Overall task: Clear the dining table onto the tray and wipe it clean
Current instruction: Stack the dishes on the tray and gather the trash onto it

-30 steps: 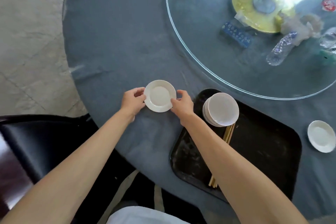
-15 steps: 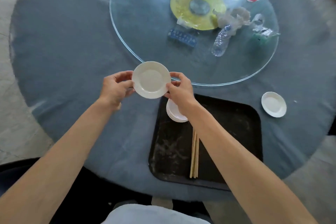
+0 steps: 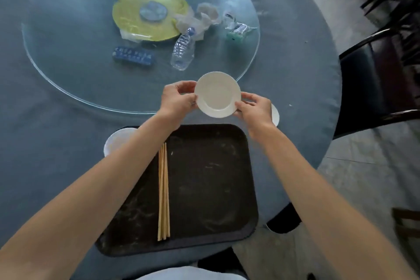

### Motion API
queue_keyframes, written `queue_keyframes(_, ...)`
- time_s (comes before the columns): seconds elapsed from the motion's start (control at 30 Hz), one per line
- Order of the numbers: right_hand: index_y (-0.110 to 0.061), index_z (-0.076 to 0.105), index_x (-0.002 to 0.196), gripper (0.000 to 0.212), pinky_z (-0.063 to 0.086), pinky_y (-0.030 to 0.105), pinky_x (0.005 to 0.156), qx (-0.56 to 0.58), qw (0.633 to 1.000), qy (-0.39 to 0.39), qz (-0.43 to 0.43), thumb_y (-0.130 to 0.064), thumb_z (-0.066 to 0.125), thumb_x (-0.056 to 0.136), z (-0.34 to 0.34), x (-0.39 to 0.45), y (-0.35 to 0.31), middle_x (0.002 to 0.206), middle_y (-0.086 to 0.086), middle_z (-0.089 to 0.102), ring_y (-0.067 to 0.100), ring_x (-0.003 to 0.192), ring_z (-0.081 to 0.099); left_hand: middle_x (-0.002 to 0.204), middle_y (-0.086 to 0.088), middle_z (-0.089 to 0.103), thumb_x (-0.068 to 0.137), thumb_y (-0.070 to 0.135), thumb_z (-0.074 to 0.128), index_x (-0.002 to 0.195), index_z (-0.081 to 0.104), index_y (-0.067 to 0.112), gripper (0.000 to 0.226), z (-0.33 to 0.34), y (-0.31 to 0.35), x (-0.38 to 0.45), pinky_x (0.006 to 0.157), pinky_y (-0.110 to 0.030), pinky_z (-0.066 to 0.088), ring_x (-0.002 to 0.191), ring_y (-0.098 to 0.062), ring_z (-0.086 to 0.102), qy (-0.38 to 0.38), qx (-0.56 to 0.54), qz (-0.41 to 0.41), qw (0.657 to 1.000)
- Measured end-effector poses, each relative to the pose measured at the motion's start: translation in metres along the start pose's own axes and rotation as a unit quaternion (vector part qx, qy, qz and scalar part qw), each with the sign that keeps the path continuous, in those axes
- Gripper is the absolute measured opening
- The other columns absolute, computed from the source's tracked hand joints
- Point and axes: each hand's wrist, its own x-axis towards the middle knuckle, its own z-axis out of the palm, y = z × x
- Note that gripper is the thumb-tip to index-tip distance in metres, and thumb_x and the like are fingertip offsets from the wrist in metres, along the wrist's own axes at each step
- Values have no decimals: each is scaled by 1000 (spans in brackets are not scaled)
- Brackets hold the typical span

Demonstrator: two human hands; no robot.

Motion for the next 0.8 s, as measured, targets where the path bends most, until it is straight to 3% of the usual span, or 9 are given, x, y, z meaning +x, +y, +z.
queue_keyframes(0.13,-14,72,104,24,64,30,75,43,997,47,43,5,68,90,-70,52,34,105,11,75,20,94,75,104,-4,72,82,-6,68,100,74,18,31,96,-23,20,86,-41,62,104,-28,71,-4,25,-27,999)
queue_keyframes(0.27,-15,79,108,30,65,42,84,3,993,96,67,1,70,85,-120,95,75,95,2,78,19,91,76,96,5,75,66,8,71,80,73,33,29,168,-51,35,89,-42,61,97,-23,73,-20,54,-64,996)
queue_keyframes(0.37,-32,79,80,35,65,41,81,-37,992,101,65,0,65,83,-141,116,99,87,4,79,11,79,69,95,9,76,66,13,72,76,73,38,27,196,-79,52,92,-42,60,99,-18,73,-14,89,-86,992)
queue_keyframes(0.43,-36,78,71,40,65,43,83,-52,993,92,58,-1,64,83,-147,126,112,86,7,77,12,81,70,93,11,77,65,14,74,73,74,42,29,206,-93,58,93,-42,59,98,-18,73,-9,107,-96,990)
queue_keyframes(0.5,-38,76,77,38,63,52,85,-58,993,87,55,-3,64,84,-150,137,123,87,1,76,24,91,77,90,12,76,70,9,75,69,74,45,36,213,-102,61,93,-44,59,97,-20,74,-9,118,-94,989)
queue_keyframes(0.6,-48,69,89,42,62,52,87,-61,993,83,50,-6,67,89,-150,147,130,66,-27,70,32,99,73,89,16,76,69,12,72,73,77,46,34,221,-107,66,93,-44,59,98,-21,74,-1,123,-93,988)
queue_keyframes(0.67,-47,69,92,39,62,50,88,-60,994,85,41,-9,69,90,-151,155,133,64,-34,65,28,93,74,93,14,77,68,16,69,88,80,38,32,226,-107,68,94,-44,58,95,-22,74,4,134,-89,987)
queue_keyframes(0.8,-24,79,107,22,62,44,90,-39,994,88,59,-12,73,89,-154,165,139,76,-37,67,8,95,74,93,11,78,70,13,64,88,79,41,36,230,-110,69,90,-42,61,81,-19,74,15,154,-83,984)
